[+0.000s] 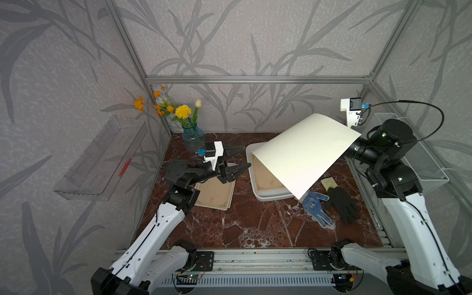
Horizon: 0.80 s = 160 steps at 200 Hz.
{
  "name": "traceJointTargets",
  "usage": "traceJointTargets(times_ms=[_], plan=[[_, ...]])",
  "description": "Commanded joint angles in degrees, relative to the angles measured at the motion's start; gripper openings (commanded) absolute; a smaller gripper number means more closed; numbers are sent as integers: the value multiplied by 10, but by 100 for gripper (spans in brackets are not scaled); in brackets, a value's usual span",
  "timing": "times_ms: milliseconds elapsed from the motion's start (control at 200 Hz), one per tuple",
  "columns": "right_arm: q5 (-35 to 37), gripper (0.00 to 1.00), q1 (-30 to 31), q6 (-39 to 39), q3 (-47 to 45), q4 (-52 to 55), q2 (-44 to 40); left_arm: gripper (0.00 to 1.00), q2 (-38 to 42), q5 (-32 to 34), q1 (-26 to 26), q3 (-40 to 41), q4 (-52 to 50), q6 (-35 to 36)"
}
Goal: Take out the stationery paper from the storage box
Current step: Pick up the stationery paper from the storage box.
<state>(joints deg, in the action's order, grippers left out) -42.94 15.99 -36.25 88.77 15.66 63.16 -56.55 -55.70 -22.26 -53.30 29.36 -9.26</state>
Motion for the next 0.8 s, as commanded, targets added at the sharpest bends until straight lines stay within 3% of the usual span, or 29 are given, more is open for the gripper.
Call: traceJointTargets(times_ms=[0,475,795], plan=[[-24,0,-2,-18,-6,-3,-4,63,-6,-17,-10,-38,-20,22],[-46,0,-2,-7,-41,31,-14,51,-15,23,-66,-67,40,-23],[-68,0,-2,-7,-65,28,-17,14,-10,53,-66,-79,26,-21]])
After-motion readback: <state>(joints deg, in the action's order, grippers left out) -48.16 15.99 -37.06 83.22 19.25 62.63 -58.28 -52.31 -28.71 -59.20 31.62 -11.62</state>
